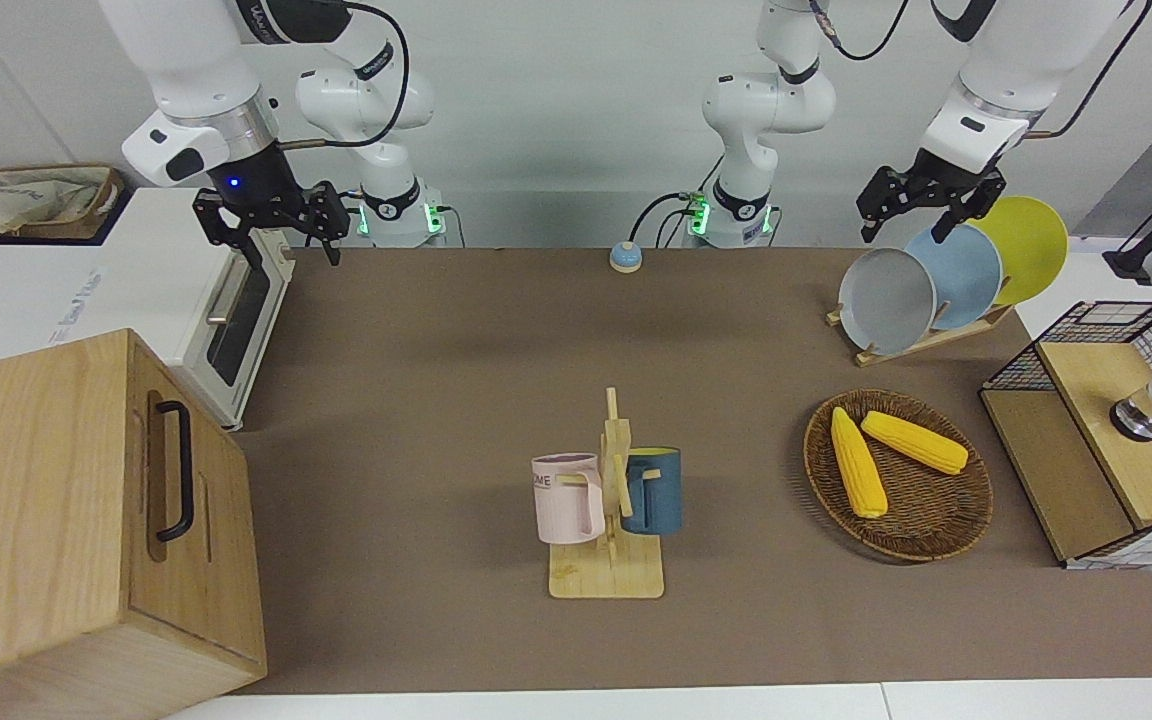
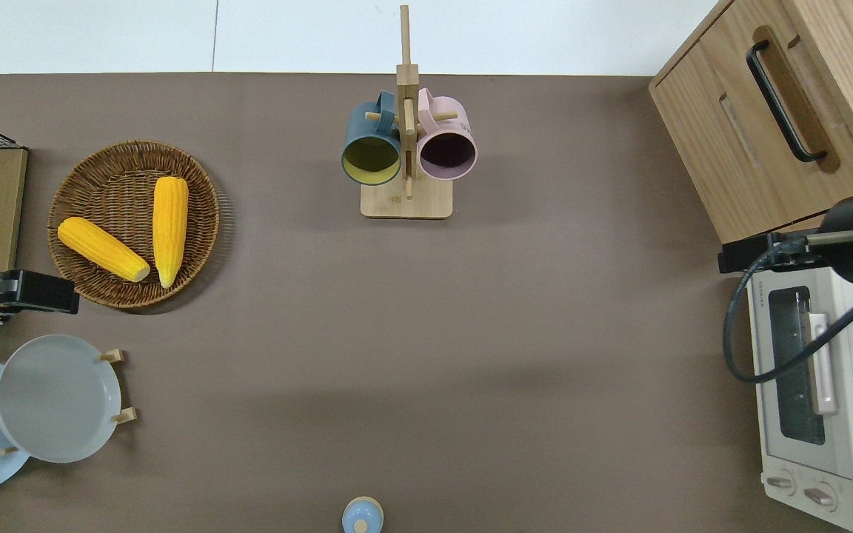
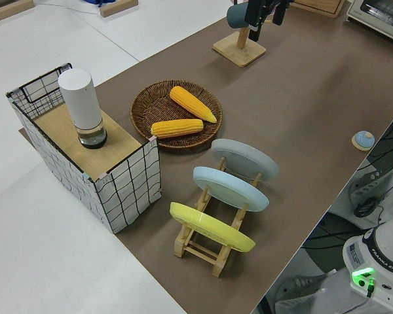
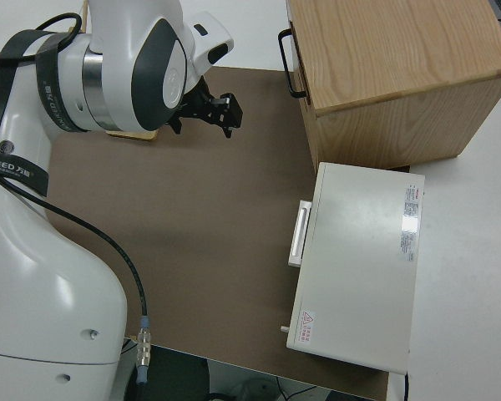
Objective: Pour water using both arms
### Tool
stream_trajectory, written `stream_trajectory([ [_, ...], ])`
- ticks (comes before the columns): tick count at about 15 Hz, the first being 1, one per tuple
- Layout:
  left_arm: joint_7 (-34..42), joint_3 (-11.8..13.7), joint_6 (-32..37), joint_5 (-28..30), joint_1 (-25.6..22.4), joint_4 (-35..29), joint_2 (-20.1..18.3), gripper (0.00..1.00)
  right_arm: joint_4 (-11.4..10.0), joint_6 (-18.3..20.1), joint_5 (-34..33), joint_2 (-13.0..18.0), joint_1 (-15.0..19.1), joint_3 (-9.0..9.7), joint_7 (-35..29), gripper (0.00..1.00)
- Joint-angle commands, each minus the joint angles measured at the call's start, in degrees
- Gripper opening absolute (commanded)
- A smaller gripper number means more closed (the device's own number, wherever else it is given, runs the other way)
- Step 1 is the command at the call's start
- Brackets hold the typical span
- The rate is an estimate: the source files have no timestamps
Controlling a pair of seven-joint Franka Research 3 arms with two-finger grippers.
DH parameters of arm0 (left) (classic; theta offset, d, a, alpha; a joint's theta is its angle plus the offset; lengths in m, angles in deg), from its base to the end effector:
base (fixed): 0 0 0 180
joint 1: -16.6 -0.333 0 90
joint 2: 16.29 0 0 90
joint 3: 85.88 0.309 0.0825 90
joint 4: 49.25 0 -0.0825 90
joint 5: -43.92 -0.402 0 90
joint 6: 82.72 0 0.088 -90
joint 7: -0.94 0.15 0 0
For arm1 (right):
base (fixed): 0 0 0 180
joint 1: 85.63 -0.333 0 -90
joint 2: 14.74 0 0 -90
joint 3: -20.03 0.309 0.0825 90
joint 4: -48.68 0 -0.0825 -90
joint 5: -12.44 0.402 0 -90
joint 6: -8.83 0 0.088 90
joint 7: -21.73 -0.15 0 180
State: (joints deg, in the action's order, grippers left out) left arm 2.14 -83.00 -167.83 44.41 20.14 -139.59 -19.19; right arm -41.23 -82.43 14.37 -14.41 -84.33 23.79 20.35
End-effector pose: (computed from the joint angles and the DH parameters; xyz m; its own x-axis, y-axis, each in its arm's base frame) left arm 0.5465 -0.0070 0.5927 0.9986 -0.0333 -0.0405 -0.0329 -0.9994 0.0119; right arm 0.5737 0.0297 0.5806 0.9994 0.0181 0.0285 0.0191 -0.9992 -0.0340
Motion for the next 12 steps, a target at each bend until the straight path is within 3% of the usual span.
stream_trajectory([
  [1, 0.5, 0.2, -0.1, -0.1, 0.2, -0.3, -0.5, 1.00, -0.3, -3.3, 1.5, 0.0, 0.7, 1.51, -0.4, 0.990],
  [5, 0.6, 0.9, 0.0, -0.1, -0.2, -0.3, -0.5, 1.00, -0.3, -8.1, 1.3, -0.7, 0.7, 4.41, 1.3, 0.990],
  [12, 2.0, 1.1, -1.0, -3.1, -0.7, -0.3, 0.7, 1.00, -0.4, -18.0, -1.4, -4.4, 0.3, 9.16, 10.4, 0.990],
])
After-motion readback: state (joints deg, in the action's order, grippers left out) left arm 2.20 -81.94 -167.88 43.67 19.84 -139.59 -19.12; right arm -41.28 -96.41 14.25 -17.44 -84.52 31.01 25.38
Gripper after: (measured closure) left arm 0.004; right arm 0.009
